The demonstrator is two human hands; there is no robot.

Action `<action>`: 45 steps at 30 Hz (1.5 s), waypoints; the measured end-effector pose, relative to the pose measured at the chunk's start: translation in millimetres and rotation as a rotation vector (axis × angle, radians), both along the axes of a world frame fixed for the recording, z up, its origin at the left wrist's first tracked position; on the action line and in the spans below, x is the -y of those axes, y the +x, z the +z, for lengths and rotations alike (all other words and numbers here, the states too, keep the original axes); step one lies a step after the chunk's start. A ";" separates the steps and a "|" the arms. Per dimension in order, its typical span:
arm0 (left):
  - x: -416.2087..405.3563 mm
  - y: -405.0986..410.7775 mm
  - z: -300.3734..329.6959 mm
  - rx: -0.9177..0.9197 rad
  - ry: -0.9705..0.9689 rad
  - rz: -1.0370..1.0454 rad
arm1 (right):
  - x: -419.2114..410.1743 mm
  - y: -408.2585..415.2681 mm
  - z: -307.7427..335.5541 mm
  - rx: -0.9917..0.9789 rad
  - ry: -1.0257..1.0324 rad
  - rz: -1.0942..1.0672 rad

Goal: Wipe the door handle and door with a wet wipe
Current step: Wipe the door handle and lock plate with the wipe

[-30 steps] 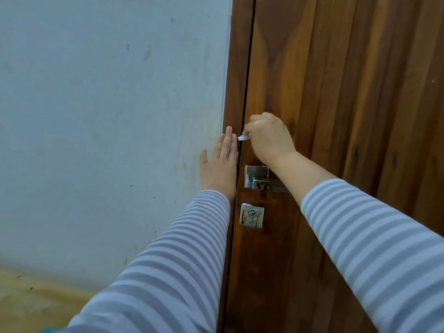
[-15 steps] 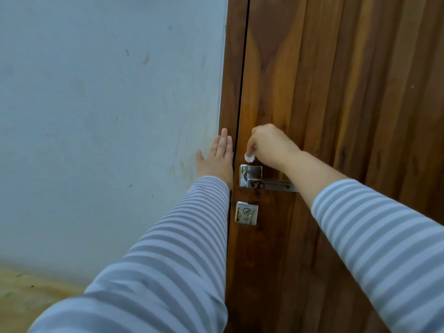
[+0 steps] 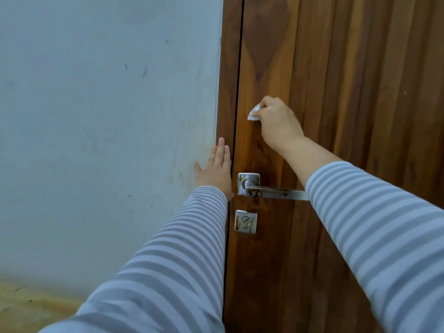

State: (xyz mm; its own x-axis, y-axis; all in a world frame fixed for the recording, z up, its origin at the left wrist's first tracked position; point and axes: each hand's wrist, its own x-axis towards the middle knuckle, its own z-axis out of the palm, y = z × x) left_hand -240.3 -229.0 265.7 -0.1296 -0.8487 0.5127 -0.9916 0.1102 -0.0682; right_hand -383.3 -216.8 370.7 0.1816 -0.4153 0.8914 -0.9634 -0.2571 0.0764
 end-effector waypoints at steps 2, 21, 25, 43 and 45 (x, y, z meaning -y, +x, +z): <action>0.9 -1.1 -2.6 0.004 -0.010 0.007 | 3.3 -1.3 -4.8 -0.064 -0.018 -0.026; 8.7 -3.0 -16.6 0.049 -0.127 0.073 | -8.2 -6.9 -37.6 -0.213 -0.020 0.022; 11.3 -6.5 -20.5 0.048 -0.152 0.110 | -12.0 -9.8 -44.1 -0.232 0.069 0.043; 10.9 -8.4 -22.6 0.065 -0.163 0.140 | -29.1 -34.9 -56.0 -0.415 0.362 -0.120; 11.4 -8.1 -22.7 0.066 -0.163 0.141 | -34.9 -38.1 -53.4 -0.370 0.393 -0.154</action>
State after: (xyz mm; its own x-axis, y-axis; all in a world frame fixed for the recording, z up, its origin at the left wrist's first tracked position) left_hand -248.4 -240.4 242.9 -0.0536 -0.7676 0.6387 -0.9892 -0.0467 -0.1391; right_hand -421.4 -181.8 317.4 0.3636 -0.7497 0.5529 -0.9193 -0.1927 0.3433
